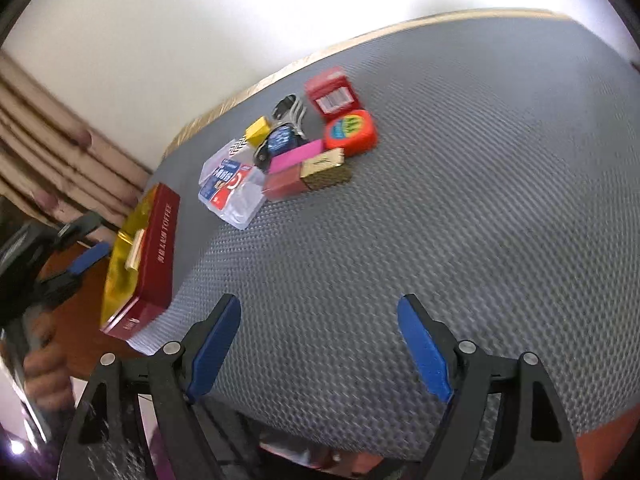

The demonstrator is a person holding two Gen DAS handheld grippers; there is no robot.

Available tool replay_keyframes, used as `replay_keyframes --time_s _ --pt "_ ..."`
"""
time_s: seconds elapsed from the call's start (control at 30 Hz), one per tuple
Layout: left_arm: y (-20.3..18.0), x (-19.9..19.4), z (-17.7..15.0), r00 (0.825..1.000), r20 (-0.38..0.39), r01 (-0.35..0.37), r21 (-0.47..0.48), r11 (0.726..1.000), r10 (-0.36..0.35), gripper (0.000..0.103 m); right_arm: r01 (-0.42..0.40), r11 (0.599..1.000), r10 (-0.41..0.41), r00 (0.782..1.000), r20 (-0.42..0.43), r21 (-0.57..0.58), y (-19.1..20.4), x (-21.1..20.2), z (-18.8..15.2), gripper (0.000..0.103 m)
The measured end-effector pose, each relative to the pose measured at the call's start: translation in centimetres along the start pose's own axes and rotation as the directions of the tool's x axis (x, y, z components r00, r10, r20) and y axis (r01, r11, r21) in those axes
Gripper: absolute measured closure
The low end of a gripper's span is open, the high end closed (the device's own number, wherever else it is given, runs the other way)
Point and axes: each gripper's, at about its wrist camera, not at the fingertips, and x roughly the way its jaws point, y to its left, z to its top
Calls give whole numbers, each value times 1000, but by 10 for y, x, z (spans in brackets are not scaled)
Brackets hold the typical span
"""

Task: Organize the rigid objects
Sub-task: 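Grasp the blue-and-red floss box with the left tool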

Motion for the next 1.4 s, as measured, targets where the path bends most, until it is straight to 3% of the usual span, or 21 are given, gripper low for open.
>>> replay_keyframes --time_s 0.13,0.4,0.57,0.77,0.83,0.93,1.0,1.23,1.4 --pt "-26 41 21 997 -81 -5 -46 999 1 44 -57 998 57 998 2 16 -5 -5 2 24" --pt "-24 95 37 977 -211 -53 -235 971 2 44 -169 984 169 985 -10 54 -11 -13 2 24" --pt "-30 110 40 979 -191 -124 -245 962 78 44 -194 978 197 980 -29 71 -14 -13 0 24" --pt "-27 117 42 963 -212 -226 -289 930 168 44 -217 971 222 974 -45 103 -19 -9 0 24" --pt "-22 119 38 945 -270 -269 -331 905 183 44 -224 968 231 972 -51 115 -20 -8 0 23" --pt "-18 117 36 941 -271 -297 -369 881 203 44 -235 964 243 969 -54 124 -21 -6 2 23" --pt "-20 123 40 937 -272 -306 -343 888 219 44 -239 963 248 967 -61 124 -21 -5 2 23" --pt "-16 135 43 942 -276 -290 -389 874 190 44 -252 954 267 961 -78 160 -25 2 0 22" --pt "2 141 38 956 -245 -268 -508 819 161 37 -266 947 285 954 -90 179 -28 6 0 22"
